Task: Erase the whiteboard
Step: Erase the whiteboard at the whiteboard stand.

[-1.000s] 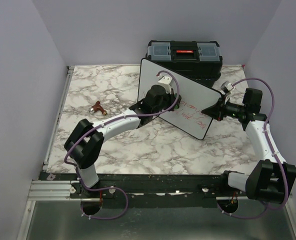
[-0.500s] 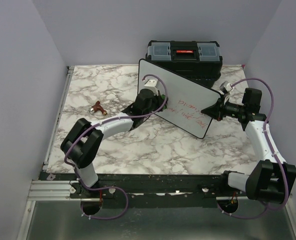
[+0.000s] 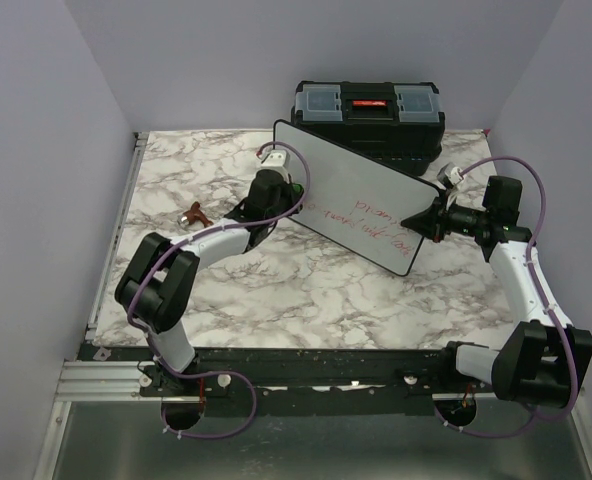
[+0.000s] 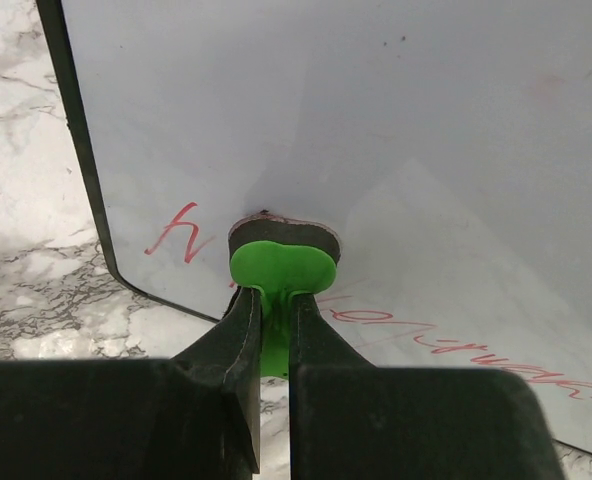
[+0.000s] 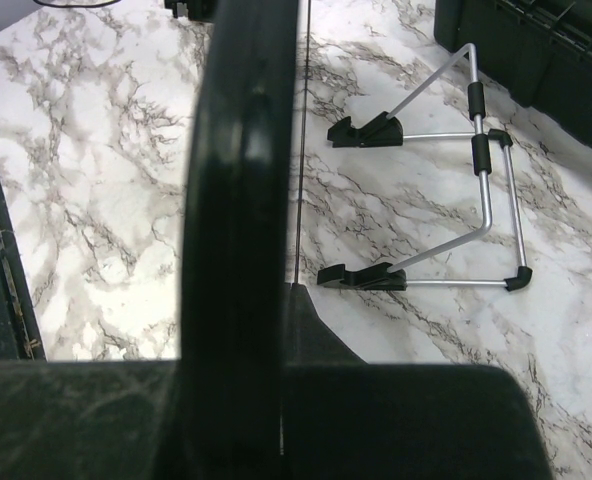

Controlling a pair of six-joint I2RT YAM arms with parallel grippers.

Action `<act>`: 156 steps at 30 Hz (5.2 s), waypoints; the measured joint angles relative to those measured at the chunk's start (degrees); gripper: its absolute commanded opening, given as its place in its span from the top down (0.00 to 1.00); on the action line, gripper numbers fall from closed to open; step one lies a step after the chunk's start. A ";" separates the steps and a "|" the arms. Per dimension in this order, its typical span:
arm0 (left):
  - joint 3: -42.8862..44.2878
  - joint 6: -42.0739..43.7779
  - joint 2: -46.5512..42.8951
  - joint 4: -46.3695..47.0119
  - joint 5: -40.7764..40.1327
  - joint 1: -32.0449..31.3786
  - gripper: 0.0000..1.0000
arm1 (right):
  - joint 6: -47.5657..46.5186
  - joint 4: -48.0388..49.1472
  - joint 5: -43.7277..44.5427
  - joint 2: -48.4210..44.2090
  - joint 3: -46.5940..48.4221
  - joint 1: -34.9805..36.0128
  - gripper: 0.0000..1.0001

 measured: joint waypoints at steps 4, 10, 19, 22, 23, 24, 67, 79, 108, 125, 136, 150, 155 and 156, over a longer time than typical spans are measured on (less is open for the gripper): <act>0.17 0.68 -0.61 -0.15 -0.02 -1.70 1.00 | 0.00 0.00 0.00 0.00 0.00 0.00 0.99; 2.73 1.55 -1.90 -0.79 -0.15 -8.09 1.00 | 0.02 0.00 0.00 0.00 0.00 -0.02 0.99; 4.72 1.81 -1.40 1.57 -0.92 -19.89 1.00 | 0.00 -1.31 -0.96 0.00 0.00 -0.02 0.99; 4.63 1.79 -0.31 2.86 -1.88 -21.33 1.00 | 0.00 -1.40 -1.05 0.00 0.00 -0.02 0.99; 4.04 1.60 -0.11 4.20 -3.08 -21.42 1.00 | 0.02 -1.38 -1.05 0.09 0.00 -0.02 0.99; 4.04 1.60 -0.11 4.20 -3.08 -21.42 1.00 | 0.02 -1.38 -1.05 0.09 0.00 -0.02 0.99; -2.51 -2.10 0.13 5.62 -0.46 -14.36 1.00 | -0.61 -0.61 -0.81 0.20 0.00 0.09 0.99; 0.17 0.72 -0.35 -0.48 0.92 -11.43 1.00 | -0.66 -0.22 -0.63 0.20 0.00 0.09 0.99; 6.86 3.43 -0.79 -3.15 1.66 -17.90 1.00 | -0.59 -0.87 -0.98 0.20 0.00 0.15 0.99; 12.13 3.23 -0.11 -0.74 -1.68 -19.30 1.00 | 1.57 -0.24 -0.24 0.22 0.00 -0.39 0.99; 6.86 -0.37 3.43 3.93 -4.76 -24.24 1.00 | 0.20 -0.20 -0.33 0.22 0.00 -0.39 0.99; 5.64 0.98 2.29 -1.03 -3.58 -20.50 1.00 | -1.31 0.11 -0.33 0.20 0.00 0.09 1.00; 8.17 3.06 1.38 -4.79 -3.19 -17.35 1.00 | -1.22 0.72 0.24 0.20 0.00 0.09 0.99; 8.50 3.21 1.36 -5.29 -3.06 -17.20 1.00 | -1.16 0.81 0.28 0.20 0.00 0.09 0.99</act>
